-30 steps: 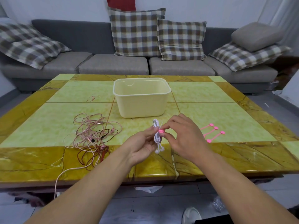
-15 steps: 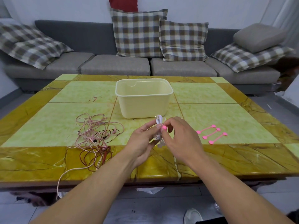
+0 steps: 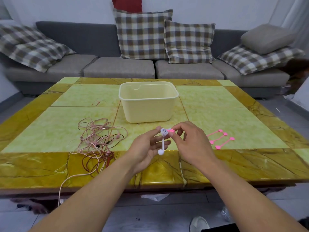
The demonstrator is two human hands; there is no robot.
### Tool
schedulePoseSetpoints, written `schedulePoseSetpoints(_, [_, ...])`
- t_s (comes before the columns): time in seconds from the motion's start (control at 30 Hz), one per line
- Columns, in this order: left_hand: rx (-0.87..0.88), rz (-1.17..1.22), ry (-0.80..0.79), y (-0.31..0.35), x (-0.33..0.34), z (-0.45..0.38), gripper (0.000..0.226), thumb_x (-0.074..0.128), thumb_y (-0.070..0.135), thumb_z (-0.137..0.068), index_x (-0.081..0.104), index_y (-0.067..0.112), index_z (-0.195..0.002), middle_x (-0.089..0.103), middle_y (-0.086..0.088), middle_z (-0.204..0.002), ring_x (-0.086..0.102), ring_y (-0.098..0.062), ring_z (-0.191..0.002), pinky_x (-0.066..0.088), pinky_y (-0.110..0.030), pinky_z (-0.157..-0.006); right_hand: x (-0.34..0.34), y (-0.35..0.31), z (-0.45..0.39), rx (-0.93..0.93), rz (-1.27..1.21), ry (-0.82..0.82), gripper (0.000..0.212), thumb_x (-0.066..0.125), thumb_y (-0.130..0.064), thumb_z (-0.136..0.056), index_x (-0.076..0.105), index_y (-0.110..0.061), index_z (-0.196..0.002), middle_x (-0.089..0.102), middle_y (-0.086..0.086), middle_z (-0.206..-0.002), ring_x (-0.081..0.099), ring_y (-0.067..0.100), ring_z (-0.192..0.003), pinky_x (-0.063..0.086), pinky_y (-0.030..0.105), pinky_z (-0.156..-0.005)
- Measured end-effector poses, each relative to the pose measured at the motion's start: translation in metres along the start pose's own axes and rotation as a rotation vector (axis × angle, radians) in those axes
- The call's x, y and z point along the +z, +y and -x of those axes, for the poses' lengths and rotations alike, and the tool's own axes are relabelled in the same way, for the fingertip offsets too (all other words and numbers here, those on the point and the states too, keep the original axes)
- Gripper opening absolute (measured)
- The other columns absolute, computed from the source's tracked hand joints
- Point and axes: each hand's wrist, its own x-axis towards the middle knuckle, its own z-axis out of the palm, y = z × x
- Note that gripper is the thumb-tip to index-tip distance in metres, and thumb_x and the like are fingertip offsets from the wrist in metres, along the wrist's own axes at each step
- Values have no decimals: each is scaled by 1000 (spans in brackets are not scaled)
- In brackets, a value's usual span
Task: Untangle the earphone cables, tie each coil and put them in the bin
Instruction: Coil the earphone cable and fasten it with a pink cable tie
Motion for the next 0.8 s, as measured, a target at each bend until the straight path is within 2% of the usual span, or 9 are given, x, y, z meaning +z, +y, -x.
schedulePoseSetpoints(0.13, [56,-195,-34,-1,-3,2,37,59,39,-98,71,10,-118,77,-9,-105,72,-25,-92,55,-41,-89,-3,4,-1,3,2,-13,8,68,-43,-94,69,-35,-97,57,-14,-88,49,-1,-69,40,25,-65])
schedulePoseSetpoints(0.27, [134,-334,-3,-6,-4,4,24,67,28,-95,75,13,-112,77,-6,-105,74,-19,-89,55,-39,-80,-5,4,-2,-20,-32,-89,12,74,-40,-90,72,-39,-101,58,-16,-96,50,-3,-80,38,18,-69])
schedulePoseSetpoints(0.37, [135,-344,32,-5,-6,4,20,64,21,-98,76,9,-109,78,-7,-103,73,-16,-84,58,-34,-72,-11,9,-5,14,-120,-170,41,79,-27,-87,65,-43,-122,53,-20,-116,50,-3,-103,38,14,-86])
schedulePoseSetpoints(0.43, [135,-371,26,-3,-7,3,19,65,20,-97,76,9,-107,78,-8,-101,72,-15,-82,56,-32,-67,-14,14,-6,83,-209,-246,58,79,-27,-87,55,-46,-137,51,-21,-130,49,-2,-117,42,22,-96])
schedulePoseSetpoints(0.47, [140,-392,23,-3,-8,3,18,66,21,-96,77,10,-106,78,-9,-101,72,-14,-81,55,-30,-66,-15,15,-6,109,-267,-290,62,79,-28,-87,53,-48,-139,53,-22,-133,50,-3,-120,45,24,-97])
schedulePoseSetpoints(0.57, [160,-411,26,-4,-9,2,17,68,21,-96,77,10,-106,77,-9,-94,72,-15,-80,51,-27,-65,-10,19,-6,119,-400,-338,44,80,-30,-87,65,-44,-126,70,-17,-116,62,-3,-111,50,26,-92])
schedulePoseSetpoints(0.63, [168,-383,48,-5,-9,1,16,70,18,-95,75,7,-105,77,-8,-86,73,-18,-78,54,-26,-65,-8,18,-7,133,-437,-282,24,79,-32,-87,74,-37,-109,75,-12,-99,68,4,-96,54,30,-88])
schedulePoseSetpoints(0.7, [195,-372,77,-5,-10,2,15,72,15,-92,75,4,-102,77,-10,-84,74,-21,-77,56,-24,-65,-7,17,-7,158,-465,-230,12,79,-34,-87,78,-33,-99,76,-7,-90,70,9,-86,59,35,-82])
schedulePoseSetpoints(0.8, [239,-394,113,-4,-10,3,14,75,14,-90,76,3,-98,77,-14,-87,75,-23,-77,57,-25,-66,-9,12,-6,205,-534,-195,7,80,-28,-86,81,-24,-92,77,-7,-82,71,7,-78,58,23,-69])
